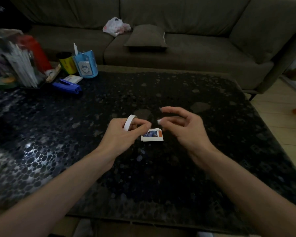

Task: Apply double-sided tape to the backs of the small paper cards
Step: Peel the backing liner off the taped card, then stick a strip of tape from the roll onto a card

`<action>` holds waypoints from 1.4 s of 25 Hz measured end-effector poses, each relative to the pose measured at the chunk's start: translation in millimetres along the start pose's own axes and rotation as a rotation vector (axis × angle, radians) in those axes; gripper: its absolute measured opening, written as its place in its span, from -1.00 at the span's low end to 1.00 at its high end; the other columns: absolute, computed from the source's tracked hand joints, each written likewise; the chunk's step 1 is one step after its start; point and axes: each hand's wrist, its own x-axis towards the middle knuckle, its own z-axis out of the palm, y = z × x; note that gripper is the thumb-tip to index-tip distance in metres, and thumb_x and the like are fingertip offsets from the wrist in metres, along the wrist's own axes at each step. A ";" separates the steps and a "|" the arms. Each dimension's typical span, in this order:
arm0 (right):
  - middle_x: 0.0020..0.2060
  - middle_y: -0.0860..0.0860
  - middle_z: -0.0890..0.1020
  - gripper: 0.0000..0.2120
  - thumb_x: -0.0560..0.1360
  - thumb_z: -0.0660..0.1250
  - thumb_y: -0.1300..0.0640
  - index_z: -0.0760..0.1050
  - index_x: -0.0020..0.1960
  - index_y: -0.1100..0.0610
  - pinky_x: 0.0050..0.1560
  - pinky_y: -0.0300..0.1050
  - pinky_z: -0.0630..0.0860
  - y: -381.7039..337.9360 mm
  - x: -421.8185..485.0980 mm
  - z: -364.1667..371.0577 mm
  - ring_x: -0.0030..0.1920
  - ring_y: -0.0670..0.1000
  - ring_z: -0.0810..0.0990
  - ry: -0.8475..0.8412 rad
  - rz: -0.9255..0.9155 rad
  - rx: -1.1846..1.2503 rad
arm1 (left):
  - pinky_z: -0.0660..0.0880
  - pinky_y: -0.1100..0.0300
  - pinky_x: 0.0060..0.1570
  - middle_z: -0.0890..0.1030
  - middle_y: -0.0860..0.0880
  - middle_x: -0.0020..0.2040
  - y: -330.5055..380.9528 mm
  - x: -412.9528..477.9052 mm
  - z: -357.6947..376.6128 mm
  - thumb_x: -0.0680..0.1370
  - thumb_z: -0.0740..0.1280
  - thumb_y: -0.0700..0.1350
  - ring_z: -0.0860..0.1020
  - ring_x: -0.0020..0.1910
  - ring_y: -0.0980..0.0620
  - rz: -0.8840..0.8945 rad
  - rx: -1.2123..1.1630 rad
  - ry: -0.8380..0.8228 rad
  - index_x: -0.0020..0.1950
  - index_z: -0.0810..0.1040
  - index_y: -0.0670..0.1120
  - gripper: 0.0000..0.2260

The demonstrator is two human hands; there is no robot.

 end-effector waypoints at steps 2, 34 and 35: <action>-0.06 -0.12 0.72 -0.61 0.55 0.50 0.18 0.58 0.31 -0.13 0.10 -0.16 0.65 0.3 11.8 -19.0 -0.04 -0.18 0.70 0.096 -0.067 -0.414 | 0.40 0.42 -0.45 0.71 0.09 -0.26 0.4 -0.3 -0.7 0.56 0.48 0.00 0.50 -0.43 0.30 -0.011 -0.012 0.018 -0.03 0.79 0.07 -0.91; 0.14 -0.03 0.69 -0.48 0.63 0.37 0.07 0.34 0.55 -0.08 0.27 -0.03 0.45 57.4 16.7 22.5 0.16 -0.01 0.63 -0.180 -0.571 -1.134 | 0.34 0.38 -0.42 0.51 0.22 -0.45 1.6 0.4 -12.3 0.68 0.31 -0.11 0.42 -0.40 0.19 -0.091 0.046 0.046 0.04 0.76 0.10 -0.78; 0.10 -0.01 0.71 -0.51 0.65 0.35 0.09 0.36 0.54 -0.06 0.25 -0.04 0.46 58.6 16.6 23.5 0.10 -0.01 0.65 -0.170 -0.590 -1.138 | 0.33 0.38 -0.42 0.50 0.22 -0.45 0.8 0.9 -13.9 0.68 0.32 -0.11 0.41 -0.41 0.19 -0.091 0.046 0.052 0.03 0.76 0.10 -0.78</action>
